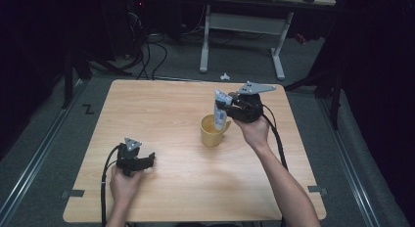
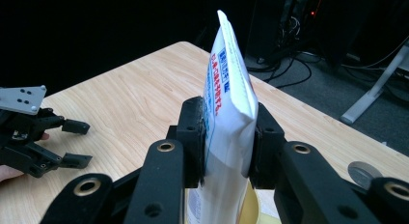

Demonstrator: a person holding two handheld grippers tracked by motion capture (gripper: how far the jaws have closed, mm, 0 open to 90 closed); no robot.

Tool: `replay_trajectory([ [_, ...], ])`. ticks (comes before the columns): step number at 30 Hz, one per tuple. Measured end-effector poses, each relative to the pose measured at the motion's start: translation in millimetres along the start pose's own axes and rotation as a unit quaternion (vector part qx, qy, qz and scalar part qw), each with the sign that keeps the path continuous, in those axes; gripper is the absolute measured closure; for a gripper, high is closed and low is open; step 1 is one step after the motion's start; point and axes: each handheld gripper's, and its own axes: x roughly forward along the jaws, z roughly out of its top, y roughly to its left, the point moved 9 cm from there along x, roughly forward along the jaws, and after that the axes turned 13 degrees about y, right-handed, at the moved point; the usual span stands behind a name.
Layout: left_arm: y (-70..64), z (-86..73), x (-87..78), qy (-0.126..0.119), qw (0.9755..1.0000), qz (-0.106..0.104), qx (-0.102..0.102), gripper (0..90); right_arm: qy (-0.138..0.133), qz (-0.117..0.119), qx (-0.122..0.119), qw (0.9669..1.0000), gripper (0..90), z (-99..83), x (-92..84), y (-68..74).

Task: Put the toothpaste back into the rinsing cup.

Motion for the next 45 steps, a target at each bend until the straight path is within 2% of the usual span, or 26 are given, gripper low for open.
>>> replay_trajectory([
  [13, 0.0, -0.1, -0.1, 0.000, 1.0000, 0.000, 0.000, 21.4, 0.011, 0.000, 0.004, 0.9999, 71.7, -1.5, 17.5, -0.1],
  [22, 0.0, -0.1, -0.1, 0.001, 1.0000, 0.000, 0.000, 21.4, 0.025, -0.007, 0.016, 0.9995, 71.7, -10.8, 35.5, -5.6],
  [27, 0.0, 0.0, 0.0, 0.000, 1.0000, 0.000, 0.000, 21.4, 0.032, -0.009, 0.014, 0.9993, 71.6, -13.6, 41.9, -6.9],
  [37, 0.0, 0.0, 0.0, 0.000, 1.0000, 0.000, 0.000, 21.4, 0.040, -0.009, 0.019, 0.9990, 71.5, -16.5, 55.8, -4.5],
  [45, 0.0, -0.1, -0.1, 0.001, 1.0000, 0.000, 0.000, 21.4, 0.051, -0.006, 0.030, 0.9982, 71.5, -27.8, 70.6, -3.8],
])
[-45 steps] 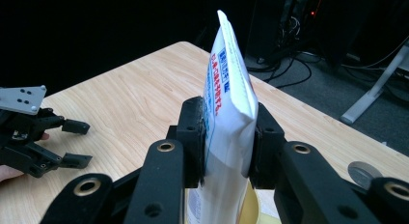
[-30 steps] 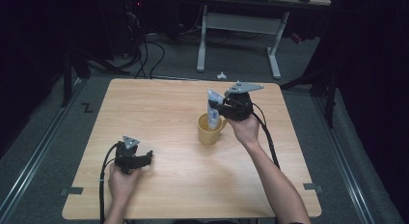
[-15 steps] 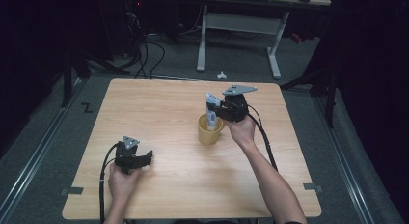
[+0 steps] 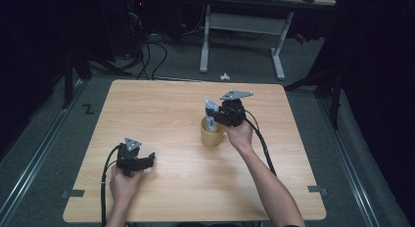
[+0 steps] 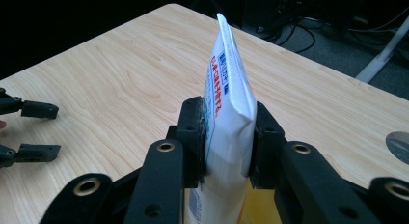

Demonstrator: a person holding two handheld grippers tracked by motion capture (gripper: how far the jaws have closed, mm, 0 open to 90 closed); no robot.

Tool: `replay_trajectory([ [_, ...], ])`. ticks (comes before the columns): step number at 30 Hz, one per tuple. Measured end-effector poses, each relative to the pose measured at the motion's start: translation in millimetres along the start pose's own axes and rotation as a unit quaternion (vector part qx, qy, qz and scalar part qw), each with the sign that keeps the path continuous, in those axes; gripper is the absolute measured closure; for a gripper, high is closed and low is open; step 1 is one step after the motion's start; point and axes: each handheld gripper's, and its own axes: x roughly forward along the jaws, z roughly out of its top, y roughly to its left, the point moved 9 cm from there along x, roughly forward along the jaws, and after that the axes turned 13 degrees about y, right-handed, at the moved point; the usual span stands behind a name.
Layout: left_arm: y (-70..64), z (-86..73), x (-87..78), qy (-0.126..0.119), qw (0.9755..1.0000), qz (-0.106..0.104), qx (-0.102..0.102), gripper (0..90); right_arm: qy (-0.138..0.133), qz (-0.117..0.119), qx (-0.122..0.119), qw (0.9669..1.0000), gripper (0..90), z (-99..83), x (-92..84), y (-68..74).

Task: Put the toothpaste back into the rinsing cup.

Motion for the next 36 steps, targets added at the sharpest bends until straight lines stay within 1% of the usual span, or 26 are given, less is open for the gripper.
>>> replay_trajectory([
  [8, 0.0, 0.0, 0.0, 0.000, 1.0000, 0.000, 0.000, 21.4, 0.004, -0.006, -0.007, 0.9999, 71.3, -4.6, 3.3, 1.6],
  [12, 0.0, 0.1, 0.1, -0.001, 1.0000, 0.000, 0.000, 21.4, 0.007, -0.004, -0.005, 1.0000, 71.4, -6.5, 5.4, 1.5],
  [18, 0.0, 0.2, 0.1, -0.001, 1.0000, 0.000, -0.001, 21.4, 0.009, -0.007, -0.009, 0.9999, 71.3, -10.8, 9.6, 2.6],
  [23, 0.0, 0.0, 0.0, 0.000, 1.0000, 0.000, 0.000, 21.4, 0.011, -0.005, -0.005, 0.9999, 71.3, -14.0, 10.5, 1.6],
  [29, -0.1, 0.0, 0.0, 0.000, 1.0000, 0.000, 0.000, 21.4, 0.016, -0.005, -0.008, 0.9998, 71.2, -15.9, 10.9, 1.2],
  [36, 0.0, 0.2, 0.1, -0.001, 1.0000, 0.001, 0.000, 21.4, 0.018, -0.006, -0.009, 0.9998, 71.2, -20.5, 15.4, 1.9],
])
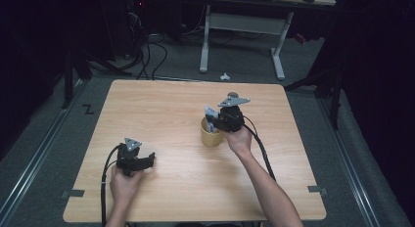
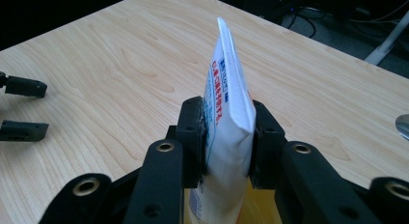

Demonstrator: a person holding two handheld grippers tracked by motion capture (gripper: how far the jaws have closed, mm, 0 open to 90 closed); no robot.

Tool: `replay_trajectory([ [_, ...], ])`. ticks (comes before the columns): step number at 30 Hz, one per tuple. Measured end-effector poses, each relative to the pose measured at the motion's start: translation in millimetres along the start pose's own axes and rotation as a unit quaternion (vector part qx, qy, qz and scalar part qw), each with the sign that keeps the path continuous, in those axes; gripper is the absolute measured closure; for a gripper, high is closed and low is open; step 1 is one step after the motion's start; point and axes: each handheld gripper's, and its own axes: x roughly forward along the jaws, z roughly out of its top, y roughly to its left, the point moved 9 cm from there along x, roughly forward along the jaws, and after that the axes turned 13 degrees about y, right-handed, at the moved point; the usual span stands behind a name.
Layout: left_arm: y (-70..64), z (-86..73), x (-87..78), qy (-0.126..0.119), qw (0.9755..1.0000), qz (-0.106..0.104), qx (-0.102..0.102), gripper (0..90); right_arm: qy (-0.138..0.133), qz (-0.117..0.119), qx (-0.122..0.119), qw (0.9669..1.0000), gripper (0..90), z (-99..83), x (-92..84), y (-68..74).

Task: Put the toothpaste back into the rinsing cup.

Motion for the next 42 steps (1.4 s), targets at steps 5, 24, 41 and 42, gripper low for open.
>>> replay_trajectory([
  [5, 0.0, 0.0, 0.0, 0.000, 1.0000, 0.000, 0.000, 21.4, 0.002, -0.004, 0.004, 1.0000, 71.2, -3.9, 1.8, -1.0],
  [24, 0.0, 0.0, 0.0, 0.000, 1.0000, 0.000, 0.000, 21.4, 0.005, 0.001, -0.001, 1.0000, 69.9, -14.1, -7.4, -4.2],
  [41, 0.0, 0.0, 0.0, 0.000, 1.0000, 0.000, 0.000, 21.5, 0.009, -0.010, -0.008, 0.9999, 51.9, -15.2, -6.0, -0.4],
  [42, 0.0, 0.0, 0.0, 0.000, 1.0000, 0.000, 0.000, 21.4, 0.009, -0.010, -0.008, 0.9999, 51.9, -15.2, -6.0, -0.4],
])
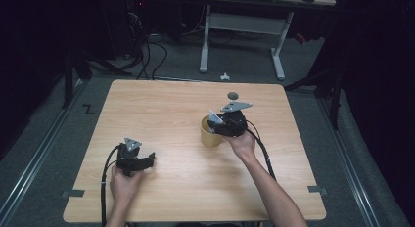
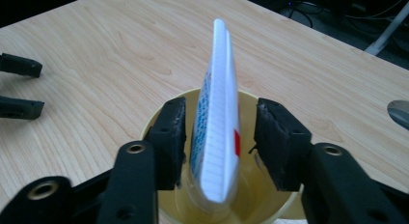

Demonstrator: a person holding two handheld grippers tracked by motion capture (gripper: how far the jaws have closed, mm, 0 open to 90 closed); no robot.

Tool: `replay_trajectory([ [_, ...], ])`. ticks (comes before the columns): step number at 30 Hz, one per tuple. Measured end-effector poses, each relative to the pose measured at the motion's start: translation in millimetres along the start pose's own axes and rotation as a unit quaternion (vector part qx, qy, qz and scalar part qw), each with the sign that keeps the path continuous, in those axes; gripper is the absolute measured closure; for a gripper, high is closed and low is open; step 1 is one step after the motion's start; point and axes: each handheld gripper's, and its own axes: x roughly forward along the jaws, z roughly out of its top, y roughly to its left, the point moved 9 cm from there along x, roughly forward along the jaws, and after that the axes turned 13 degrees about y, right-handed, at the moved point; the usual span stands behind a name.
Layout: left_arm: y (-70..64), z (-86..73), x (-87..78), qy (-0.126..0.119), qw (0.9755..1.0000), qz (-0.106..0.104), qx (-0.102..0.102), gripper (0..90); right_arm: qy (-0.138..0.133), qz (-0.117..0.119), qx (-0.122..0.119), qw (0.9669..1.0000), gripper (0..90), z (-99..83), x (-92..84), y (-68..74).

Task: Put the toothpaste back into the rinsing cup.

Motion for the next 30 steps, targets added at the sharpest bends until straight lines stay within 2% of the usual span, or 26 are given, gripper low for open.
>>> replay_trajectory([
  [7, 0.0, 0.0, 0.0, 0.000, 1.0000, 0.000, 0.000, 21.5, -0.019, 0.000, 0.004, 0.9998, 45.1, 3.1, -11.0, -0.2],
  [13, 0.0, 0.0, 0.0, 0.000, 1.0000, 0.000, 0.000, 21.4, -0.038, 0.001, 0.005, 0.9993, 44.8, 5.3, -22.4, 0.6],
  [30, 0.0, 0.0, 0.0, 0.000, 1.0000, 0.000, 0.000, 21.4, -0.062, 0.011, 0.014, 0.9979, 44.1, 2.3, -42.3, -3.8],
])
